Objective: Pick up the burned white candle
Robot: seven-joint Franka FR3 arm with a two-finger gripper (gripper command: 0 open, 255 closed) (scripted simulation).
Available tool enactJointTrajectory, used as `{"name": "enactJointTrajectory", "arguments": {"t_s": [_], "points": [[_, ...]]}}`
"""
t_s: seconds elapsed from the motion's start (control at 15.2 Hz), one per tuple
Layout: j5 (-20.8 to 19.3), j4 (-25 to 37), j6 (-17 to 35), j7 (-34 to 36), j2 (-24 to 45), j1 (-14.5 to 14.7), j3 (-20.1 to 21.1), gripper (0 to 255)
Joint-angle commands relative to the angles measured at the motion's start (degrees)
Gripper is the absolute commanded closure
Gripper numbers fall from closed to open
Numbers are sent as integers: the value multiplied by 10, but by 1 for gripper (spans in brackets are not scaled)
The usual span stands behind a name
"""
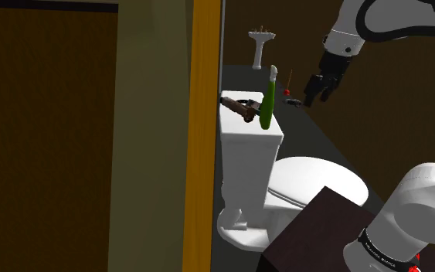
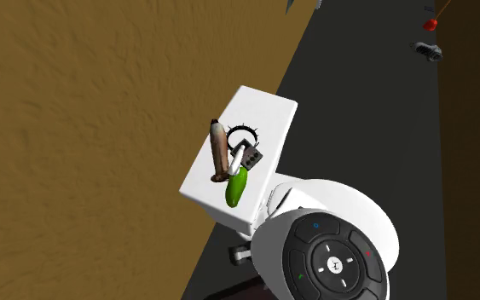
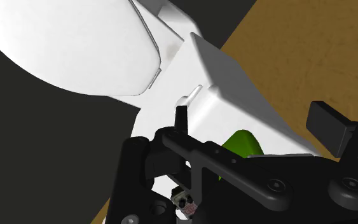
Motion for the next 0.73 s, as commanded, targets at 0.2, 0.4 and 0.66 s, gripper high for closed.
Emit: {"name": "enactJointTrajectory", "arguments": {"t_s": [0.2,0.4,0.66], "points": [[4,41,22,18,76,2,8,0],[6,90,37,35,152,2,15,0],[8,165,46,56,253,3,22,0]]}}
